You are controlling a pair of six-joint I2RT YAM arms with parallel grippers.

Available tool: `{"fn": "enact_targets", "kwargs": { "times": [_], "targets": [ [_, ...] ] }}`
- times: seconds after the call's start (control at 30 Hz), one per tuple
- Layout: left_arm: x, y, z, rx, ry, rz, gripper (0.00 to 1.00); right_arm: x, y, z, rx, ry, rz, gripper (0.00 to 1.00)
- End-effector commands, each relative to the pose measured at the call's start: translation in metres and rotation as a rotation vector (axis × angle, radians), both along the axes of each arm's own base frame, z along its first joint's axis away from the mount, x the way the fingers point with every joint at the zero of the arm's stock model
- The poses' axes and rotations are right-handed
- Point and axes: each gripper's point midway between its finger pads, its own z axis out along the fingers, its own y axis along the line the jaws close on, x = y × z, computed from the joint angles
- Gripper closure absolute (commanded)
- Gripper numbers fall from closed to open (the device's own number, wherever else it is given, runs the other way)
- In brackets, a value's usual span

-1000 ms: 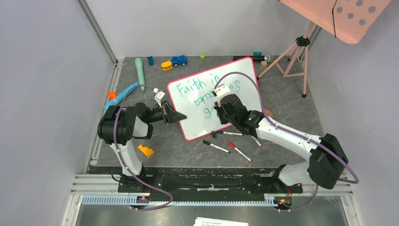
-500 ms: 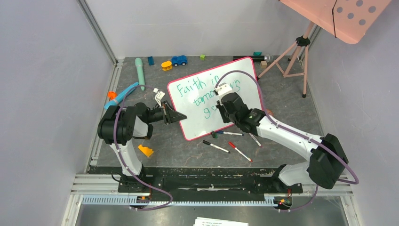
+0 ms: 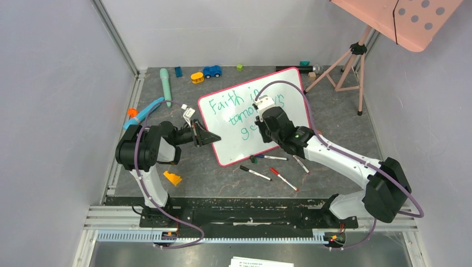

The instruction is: Write a sentence on the whiteboard

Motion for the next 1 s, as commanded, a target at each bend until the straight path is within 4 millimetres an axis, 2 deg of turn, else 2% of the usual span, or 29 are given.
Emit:
{"fn": "enact_targets", "kwargs": {
  "times": [0.0, 0.33, 0.53, 0.77, 0.97],
  "targets": [
    [-0.008, -0.005, 0.012, 0.013, -0.170, -0.075, 0.98, 0.013, 0.019, 0.022, 0.098, -0.059, 0.028, 1.00],
    [-0.008, -0.005, 0.012, 0.013, -0.167, -0.072, 0.98, 0.006, 0.018, 0.015, 0.099, -0.038, 0.039, 1.00],
    [-0.008, -0.005, 0.012, 0.013, -0.168, -0.072, 0.98, 0.004, 0.011, 0.025, 0.096, -0.049, 0.038, 1.00],
    [-0.008, -0.005, 0.012, 0.013, -0.167, -0.073, 0.98, 0.012, -0.012, 0.038, 0.130, -0.065, -0.014, 1.00],
    [-0.008, -0.005, 0.012, 0.013, -0.165, -0.072, 0.98, 0.017, -0.022, 0.033, 0.113, -0.055, -0.045, 1.00]
  ]
}}
